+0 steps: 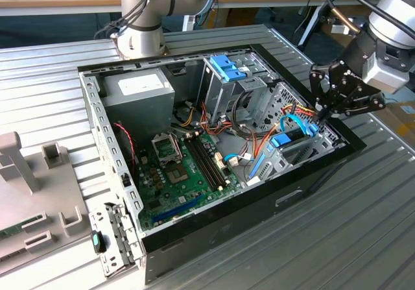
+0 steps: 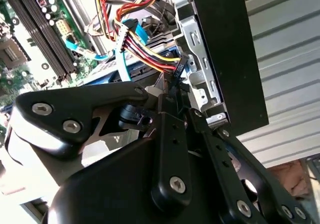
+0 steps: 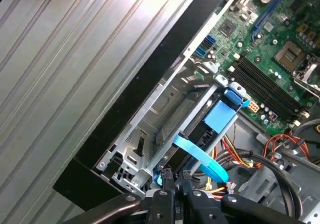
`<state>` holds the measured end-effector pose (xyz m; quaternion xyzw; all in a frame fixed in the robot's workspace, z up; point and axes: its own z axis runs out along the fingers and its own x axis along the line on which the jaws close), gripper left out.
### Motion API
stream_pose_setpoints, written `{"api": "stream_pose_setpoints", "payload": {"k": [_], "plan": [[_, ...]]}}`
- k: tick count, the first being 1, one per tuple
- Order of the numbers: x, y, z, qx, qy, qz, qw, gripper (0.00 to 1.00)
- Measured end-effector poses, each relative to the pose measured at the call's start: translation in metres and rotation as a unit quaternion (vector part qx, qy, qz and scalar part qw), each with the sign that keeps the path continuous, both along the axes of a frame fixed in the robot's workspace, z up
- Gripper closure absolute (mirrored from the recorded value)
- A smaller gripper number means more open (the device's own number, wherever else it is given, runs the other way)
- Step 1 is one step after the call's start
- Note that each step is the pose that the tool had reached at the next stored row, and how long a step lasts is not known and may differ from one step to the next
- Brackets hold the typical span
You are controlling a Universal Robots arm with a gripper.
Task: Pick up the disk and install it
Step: 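Insert the first disk wire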
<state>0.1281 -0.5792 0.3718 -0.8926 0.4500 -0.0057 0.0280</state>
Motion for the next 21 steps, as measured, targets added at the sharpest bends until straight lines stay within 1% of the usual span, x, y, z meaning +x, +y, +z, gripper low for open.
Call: {"api": "stream_pose_setpoints", "payload": {"k": [1,3,5,7,9,14,15,16,19,20,21], "plan": [[-0.0002,0.0,0.0,0.0,0.0,-0.016,0.9999,0.84],[-0.0004,0.0,-0.0002,0.0001,0.0,-0.037,0.9993,0.84],[-0.0005,0.0,-0.0008,0.0,0.0,-0.049,0.9988,0.84],[-0.0007,0.0,-0.0014,0.0,0.0,-0.065,0.9979,0.84],[-0.0023,0.0,-0.0017,0.0001,0.0,-0.07,0.9976,0.84],[-0.0198,0.0,-0.0017,0.0,0.0,-0.075,0.9972,0.84],[-0.0216,0.0,-0.0019,0.0001,0.0,-0.077,0.997,0.84],[-0.0218,0.0,-0.0021,0.0001,0.0,-0.08,0.9968,0.84],[-0.0219,0.0,-0.0025,0.0,0.0,-0.101,0.9948,0.84],[-0.0219,0.0,-0.0025,0.0,0.0,-0.105,0.9945,0.84],[-0.0219,0.0,-0.0025,0.0,0.0,-0.105,0.9945,0.84]]}}
